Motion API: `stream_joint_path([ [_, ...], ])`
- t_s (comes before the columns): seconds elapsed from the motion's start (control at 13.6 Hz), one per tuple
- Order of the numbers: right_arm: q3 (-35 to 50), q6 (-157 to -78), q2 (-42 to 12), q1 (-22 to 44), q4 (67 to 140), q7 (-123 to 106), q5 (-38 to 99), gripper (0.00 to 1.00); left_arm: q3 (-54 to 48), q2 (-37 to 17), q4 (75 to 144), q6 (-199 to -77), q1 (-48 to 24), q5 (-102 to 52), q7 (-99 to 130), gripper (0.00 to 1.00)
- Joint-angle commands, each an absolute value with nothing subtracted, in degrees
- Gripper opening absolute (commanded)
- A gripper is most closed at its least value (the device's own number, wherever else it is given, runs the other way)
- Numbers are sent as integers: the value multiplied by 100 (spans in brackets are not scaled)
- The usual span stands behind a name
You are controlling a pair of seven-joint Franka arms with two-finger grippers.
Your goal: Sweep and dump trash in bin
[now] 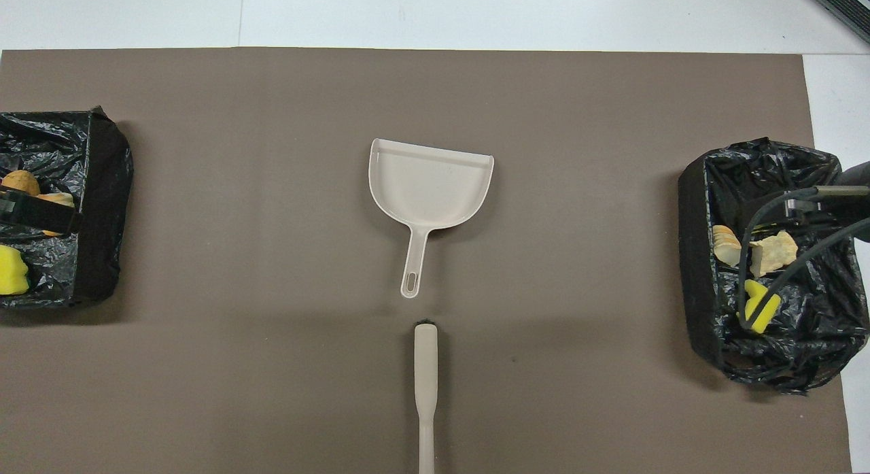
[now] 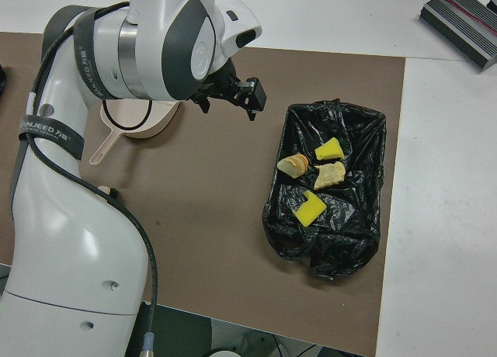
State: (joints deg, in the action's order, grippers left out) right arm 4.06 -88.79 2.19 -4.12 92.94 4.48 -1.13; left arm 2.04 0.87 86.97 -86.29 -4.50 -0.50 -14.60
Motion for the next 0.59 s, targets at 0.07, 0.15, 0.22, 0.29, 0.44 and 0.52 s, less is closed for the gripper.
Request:
stream_joint_path([
  [0.07, 431, -8833, 281, -466, 9325, 527, -18, 100, 237, 193, 8807, -8701, -431, -149, -1556, 100],
  [0.15, 431, -8842, 281, -475, 9316, 519, -18, 100, 237, 185, 8807, -8710, -439, -149, -1564, 100],
  [0.22, 431, -8833, 281, -475, 9325, 527, -18, 100, 237, 185, 8798, -8710, -439, -149, -1538, 100],
  [0.29, 431, -8842, 281, -475, 9316, 519, -18, 100, 237, 176, 8780, -8719, -431, -149, -1503, 100],
  [0.44, 431, -8842, 281, -475, 9325, 527, -18, 100, 237, 106, 8605, -8675, -361, -263, -1485, 100],
  [0.52, 431, -8842, 281, -466, 9325, 519, -18, 100, 211, 36, 8570, -8596, -239, -377, -1477, 100],
])
